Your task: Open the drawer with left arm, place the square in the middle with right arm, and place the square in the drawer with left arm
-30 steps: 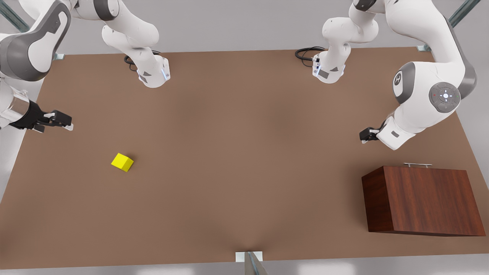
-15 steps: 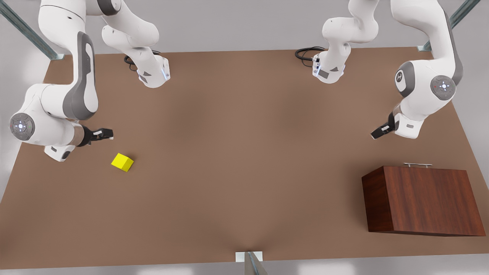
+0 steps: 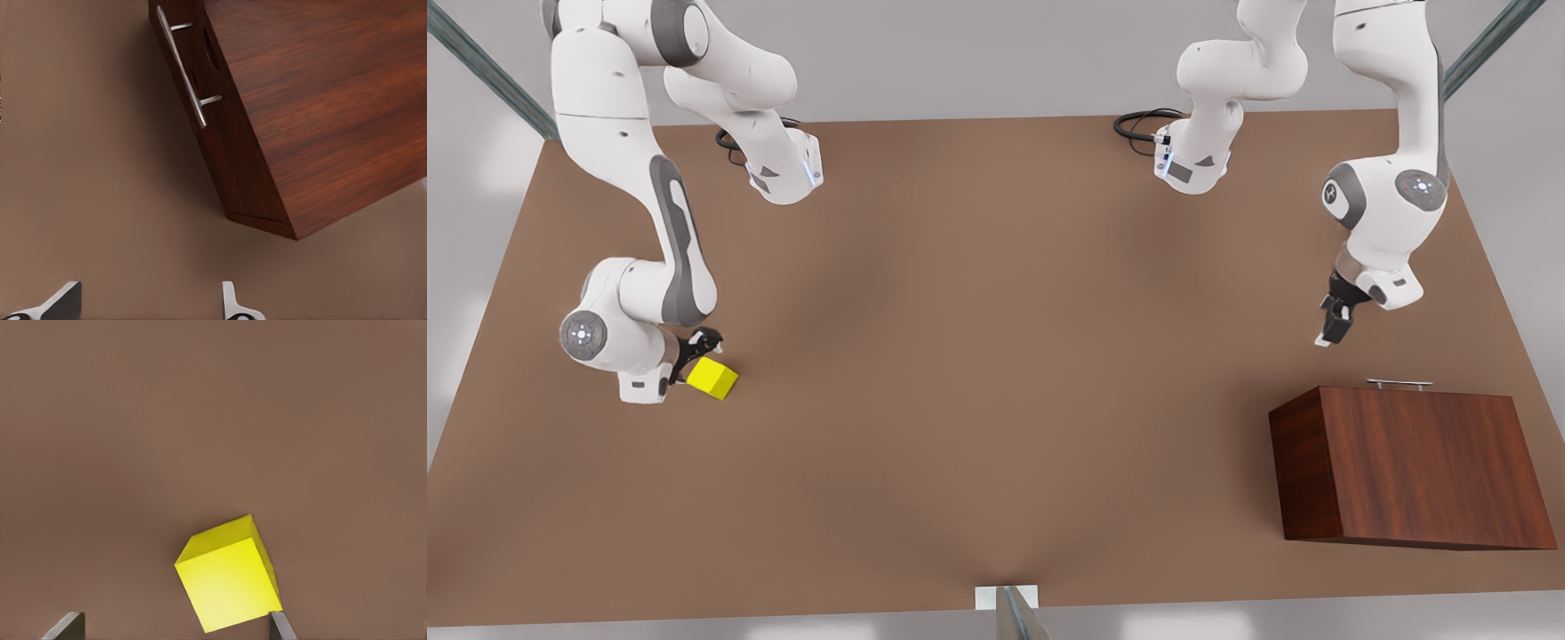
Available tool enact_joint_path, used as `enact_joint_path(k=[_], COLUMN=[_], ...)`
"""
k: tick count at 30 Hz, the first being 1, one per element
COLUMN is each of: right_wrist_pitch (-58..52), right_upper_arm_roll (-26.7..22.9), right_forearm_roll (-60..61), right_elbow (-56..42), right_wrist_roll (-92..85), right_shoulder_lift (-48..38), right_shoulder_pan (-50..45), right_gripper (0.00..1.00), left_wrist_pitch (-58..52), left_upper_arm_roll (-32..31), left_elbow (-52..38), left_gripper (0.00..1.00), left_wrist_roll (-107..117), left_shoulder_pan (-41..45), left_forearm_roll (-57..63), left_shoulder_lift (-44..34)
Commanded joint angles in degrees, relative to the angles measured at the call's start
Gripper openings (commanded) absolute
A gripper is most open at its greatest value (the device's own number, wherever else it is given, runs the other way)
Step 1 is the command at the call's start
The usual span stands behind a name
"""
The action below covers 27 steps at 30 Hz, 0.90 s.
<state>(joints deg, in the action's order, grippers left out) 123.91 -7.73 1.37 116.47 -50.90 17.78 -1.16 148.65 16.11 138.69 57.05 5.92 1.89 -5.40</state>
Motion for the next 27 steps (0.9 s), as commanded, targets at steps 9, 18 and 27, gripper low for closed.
enact_joint_path(k=[9,18,27], right_wrist_pitch=[19.44,20.84,21.81], right_upper_arm_roll=[0.17,0.26,0.26], right_forearm_roll=[0.92,1.01,7.24], right_elbow=[4.65,7.02,9.04], right_wrist_roll=[-52.28,-52.72,-51.58], right_shoulder_lift=[3.13,4.1,4.98], right_shoulder_pan=[1.24,1.68,2.39], right_gripper=[1.0,1.0,1.0], left_wrist_pitch=[13.33,17.2,21.51], left_upper_arm_roll=[4.9,4.99,5.07], left_elbow=[2.37,2.2,1.32], left_gripper=[1.0,1.0,1.0], left_wrist_roll=[34.79,31.1,30.14], left_shoulder_pan=[-0.03,-0.73,-1.52], left_forearm_roll=[0.48,6.72,6.98], left_shoulder_lift=[3.2,7.42,10.67])
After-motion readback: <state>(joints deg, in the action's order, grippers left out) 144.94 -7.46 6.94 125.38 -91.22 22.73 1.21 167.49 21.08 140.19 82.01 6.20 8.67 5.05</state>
